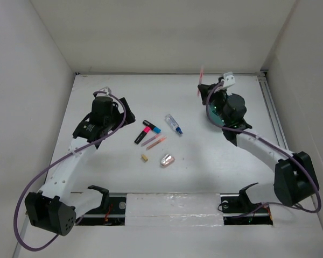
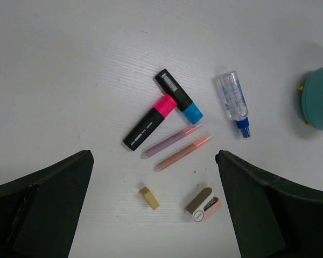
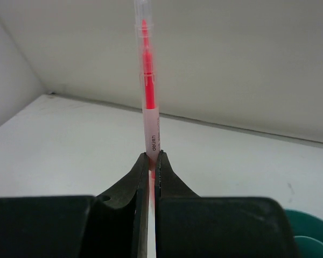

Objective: Sort the stationery into containers
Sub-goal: Place the pen in the storage box, then pick up the pen from the center of the board.

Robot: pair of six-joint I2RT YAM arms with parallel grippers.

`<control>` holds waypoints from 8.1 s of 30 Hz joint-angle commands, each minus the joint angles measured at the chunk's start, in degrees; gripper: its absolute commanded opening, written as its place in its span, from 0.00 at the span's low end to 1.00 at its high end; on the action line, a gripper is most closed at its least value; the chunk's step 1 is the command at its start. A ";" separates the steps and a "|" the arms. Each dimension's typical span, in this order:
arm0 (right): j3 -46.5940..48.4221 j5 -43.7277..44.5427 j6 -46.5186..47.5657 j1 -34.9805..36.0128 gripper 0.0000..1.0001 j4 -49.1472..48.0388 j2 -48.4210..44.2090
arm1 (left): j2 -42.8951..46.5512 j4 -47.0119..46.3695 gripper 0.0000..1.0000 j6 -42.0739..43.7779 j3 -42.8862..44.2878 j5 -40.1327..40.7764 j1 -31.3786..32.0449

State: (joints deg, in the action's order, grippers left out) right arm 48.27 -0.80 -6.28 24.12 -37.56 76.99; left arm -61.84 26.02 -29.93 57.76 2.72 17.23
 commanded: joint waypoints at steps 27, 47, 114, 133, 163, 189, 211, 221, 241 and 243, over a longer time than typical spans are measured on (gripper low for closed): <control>-9.17 1.68 -13.40 -23.50 0.00 -23.80 11.16 | 1.11 -1.76 0.99 1.98 -0.72 -3.60 -0.10; -4.59 0.44 -14.55 -24.12 0.00 -10.61 10.55 | 0.58 -1.76 0.99 1.98 -0.72 -4.65 -0.10; 4.73 -3.60 -2.77 -22.45 0.24 18.14 10.46 | -0.56 -2.29 0.99 2.51 -0.19 -6.24 -0.10; 1.12 -2.20 -3.30 -19.64 0.43 15.15 1.43 | -0.56 -2.29 0.99 2.51 -0.19 -5.62 -0.10; 26.54 24.06 -28.67 20.76 0.58 52.59 20.22 | -3.28 8.26 0.99 -8.12 4.21 20.75 -0.10; 36.90 37.18 -74.22 32.92 0.88 78.61 30.76 | 2.17 5.97 0.99 -5.40 2.45 15.04 -0.10; 39.44 32.88 -77.56 31.16 0.63 76.41 38.23 | 5.77 4.92 0.99 -3.82 1.92 12.22 -0.10; 40.15 32.44 -77.56 29.05 0.58 77.46 40.60 | 5.24 4.39 0.99 -3.82 1.39 11.69 -0.10; 41.82 28.83 -77.04 27.91 0.21 78.61 43.95 | 5.24 4.39 0.99 -3.82 1.39 12.22 -0.10; 41.82 28.83 -77.04 27.91 0.21 78.61 43.95 | 5.24 4.39 0.99 -3.82 1.39 12.22 -0.10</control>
State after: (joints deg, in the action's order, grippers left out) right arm 88.36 28.88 -83.18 52.14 39.66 119.79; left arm -57.23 31.94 -34.50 59.59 14.59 17.23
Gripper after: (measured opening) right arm 0.224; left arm 0.989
